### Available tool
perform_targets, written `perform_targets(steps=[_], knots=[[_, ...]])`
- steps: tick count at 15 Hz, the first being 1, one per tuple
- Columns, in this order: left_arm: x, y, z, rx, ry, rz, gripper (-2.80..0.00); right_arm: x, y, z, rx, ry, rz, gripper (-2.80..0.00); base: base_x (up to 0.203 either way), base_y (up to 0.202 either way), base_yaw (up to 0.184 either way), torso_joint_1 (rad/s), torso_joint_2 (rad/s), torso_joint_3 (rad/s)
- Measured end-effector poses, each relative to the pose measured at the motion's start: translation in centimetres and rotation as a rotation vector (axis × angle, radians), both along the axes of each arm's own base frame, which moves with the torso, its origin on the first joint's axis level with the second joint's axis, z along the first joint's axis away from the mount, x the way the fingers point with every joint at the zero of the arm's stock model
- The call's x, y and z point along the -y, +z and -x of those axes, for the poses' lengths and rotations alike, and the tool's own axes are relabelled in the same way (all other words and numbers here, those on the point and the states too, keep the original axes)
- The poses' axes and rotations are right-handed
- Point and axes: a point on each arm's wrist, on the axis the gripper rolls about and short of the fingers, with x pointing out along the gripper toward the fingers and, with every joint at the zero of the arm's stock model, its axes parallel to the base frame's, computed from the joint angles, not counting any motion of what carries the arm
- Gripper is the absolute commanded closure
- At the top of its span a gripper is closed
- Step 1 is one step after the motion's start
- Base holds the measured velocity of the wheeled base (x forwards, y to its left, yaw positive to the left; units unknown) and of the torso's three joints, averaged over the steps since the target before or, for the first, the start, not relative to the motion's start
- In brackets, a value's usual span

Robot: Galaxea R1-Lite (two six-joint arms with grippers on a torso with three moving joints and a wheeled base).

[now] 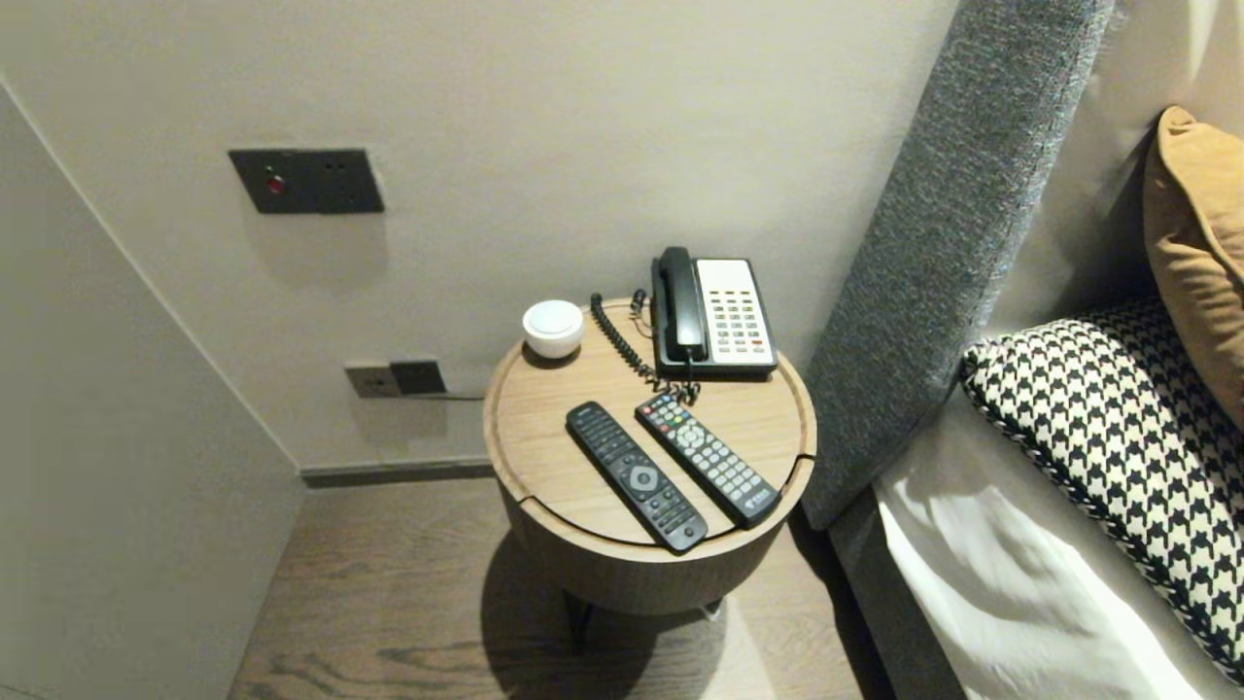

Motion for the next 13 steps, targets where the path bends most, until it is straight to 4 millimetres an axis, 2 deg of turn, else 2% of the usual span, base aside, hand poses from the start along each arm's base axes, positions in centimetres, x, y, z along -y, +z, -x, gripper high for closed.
perform_targets(steps=[13], knots=[[0.0,0.0,0.0,0.0,0.0,0.0,0.0,0.0,0.0,0.0,0.0,0.0,0.001,0.0,0.0,0.0,0.0,0.0,0.0,0.0]])
